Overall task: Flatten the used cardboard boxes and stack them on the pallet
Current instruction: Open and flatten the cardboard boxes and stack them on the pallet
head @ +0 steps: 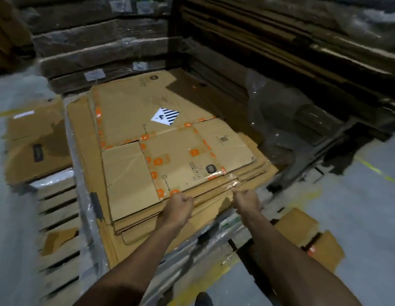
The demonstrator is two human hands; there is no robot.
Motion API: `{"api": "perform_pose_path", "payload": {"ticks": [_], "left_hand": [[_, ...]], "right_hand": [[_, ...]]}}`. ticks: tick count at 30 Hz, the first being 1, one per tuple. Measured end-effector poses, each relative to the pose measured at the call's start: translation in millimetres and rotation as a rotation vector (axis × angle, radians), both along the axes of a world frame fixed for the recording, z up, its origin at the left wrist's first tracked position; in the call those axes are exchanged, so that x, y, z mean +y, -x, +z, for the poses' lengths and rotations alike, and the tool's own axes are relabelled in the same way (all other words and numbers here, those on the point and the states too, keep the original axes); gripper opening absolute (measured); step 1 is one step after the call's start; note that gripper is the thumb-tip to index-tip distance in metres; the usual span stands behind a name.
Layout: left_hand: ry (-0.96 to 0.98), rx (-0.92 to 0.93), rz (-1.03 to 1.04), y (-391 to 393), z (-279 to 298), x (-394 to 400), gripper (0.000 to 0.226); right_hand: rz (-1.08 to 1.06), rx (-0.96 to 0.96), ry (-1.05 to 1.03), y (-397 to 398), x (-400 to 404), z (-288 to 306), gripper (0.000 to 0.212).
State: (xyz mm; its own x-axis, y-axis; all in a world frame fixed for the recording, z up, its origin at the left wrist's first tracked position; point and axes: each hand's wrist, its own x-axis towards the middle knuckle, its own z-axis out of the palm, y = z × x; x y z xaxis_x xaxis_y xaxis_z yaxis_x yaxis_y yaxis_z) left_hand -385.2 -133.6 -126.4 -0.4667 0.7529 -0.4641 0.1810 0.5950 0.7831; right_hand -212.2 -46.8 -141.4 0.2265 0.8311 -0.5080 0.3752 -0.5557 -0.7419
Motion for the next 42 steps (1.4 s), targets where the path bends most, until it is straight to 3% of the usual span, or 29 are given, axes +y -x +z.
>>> {"api": "perform_pose_path", "payload": {"ticks": [4, 9, 16, 23, 32, 36, 42], "left_hand": [[-0.033, 0.358, -0.484, -37.2, -1.6, 10.5, 0.019], [-0.100, 0.534, -0.926, -97.2, -19.6, 17.1, 0.033], [-0.093, 0.548, -1.171, -196.3, -48.9, 33.2, 0.040], [0.116, 0.581, -1.193, -304.6, -127.6, 94.5, 0.053], [0.343, 0.563, -1.088, -419.3, -352.3, 190.9, 0.050], [0.430, 0.546, -1.010, -429.4, -447.2, 218.6, 0.063], [0.460, 0.527, -0.886, -432.3, -532.0, 247.7, 0.092]], "right_hand": [[-0.007, -0.108, 0.037, -38.7, -43.5, 1.2, 0.040], [-0.154, -0.234, 0.083, -98.3, -104.5, -4.1, 0.057], [-0.411, -0.293, 0.169, -193.8, -146.0, -27.9, 0.056], [-0.463, -0.223, 0.281, -300.7, -98.2, -108.9, 0.059], [-0.502, -0.178, 0.421, -434.2, -20.9, -337.1, 0.067], [-0.546, -0.163, 0.443, -463.6, -2.3, -429.0, 0.063], [-0.609, -0.095, 0.468, -480.6, 2.6, -527.1, 0.105]]}}
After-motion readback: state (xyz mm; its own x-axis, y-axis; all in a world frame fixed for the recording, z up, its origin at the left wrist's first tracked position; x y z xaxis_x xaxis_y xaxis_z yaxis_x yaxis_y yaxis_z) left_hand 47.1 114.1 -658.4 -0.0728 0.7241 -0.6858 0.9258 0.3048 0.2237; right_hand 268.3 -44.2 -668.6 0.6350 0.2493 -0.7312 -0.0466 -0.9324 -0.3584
